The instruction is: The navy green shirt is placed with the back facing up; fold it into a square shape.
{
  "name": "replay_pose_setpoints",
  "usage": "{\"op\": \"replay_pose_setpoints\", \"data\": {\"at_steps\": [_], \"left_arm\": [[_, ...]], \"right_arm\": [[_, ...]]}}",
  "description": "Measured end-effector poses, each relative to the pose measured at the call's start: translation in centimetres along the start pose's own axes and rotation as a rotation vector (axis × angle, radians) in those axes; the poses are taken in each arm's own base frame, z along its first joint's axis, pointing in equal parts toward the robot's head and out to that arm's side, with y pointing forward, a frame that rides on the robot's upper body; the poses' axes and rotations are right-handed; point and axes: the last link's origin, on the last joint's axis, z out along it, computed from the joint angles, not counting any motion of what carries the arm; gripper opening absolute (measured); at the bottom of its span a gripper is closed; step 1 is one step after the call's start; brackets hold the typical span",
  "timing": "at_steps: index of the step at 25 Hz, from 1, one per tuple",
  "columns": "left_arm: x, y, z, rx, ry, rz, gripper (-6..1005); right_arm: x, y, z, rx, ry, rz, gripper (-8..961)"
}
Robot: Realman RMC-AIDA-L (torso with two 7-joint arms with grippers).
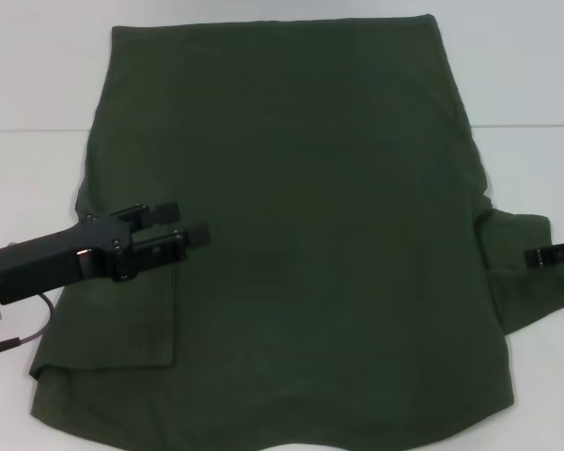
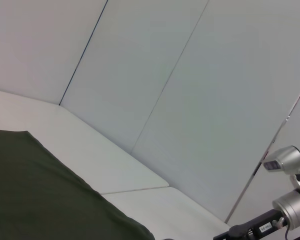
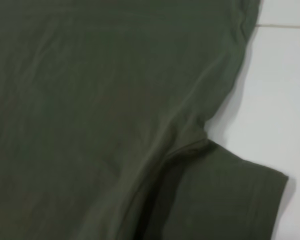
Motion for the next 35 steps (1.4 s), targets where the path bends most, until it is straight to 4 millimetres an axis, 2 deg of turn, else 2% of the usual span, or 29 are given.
{"op": "replay_pose_setpoints", "data": {"at_steps": [8, 17, 26, 35], "left_arm": [[0.1, -0.1, 0.2, 0.002, -0.001, 0.001, 798], [0.0, 0.0, 0.2, -0.004, 0.003, -0.003, 797], [0.1, 0.0, 0.3, -0.009, 0.015, -0.011, 797], [0.0, -0.1, 0.1, -0.002, 0.029, -0.020, 797]], "right_arm": [[0.4, 0.9, 1.1, -0.035, 0.042, 0.001, 898], [0.6, 0.6, -1.3, -0.016, 0.071, 0.060, 896], [0.1, 0.8, -0.3, 0.012, 0.044, 0.049, 895], [-0.1, 1.8, 0.6, -0.008, 0.048, 0.046, 893]]}}
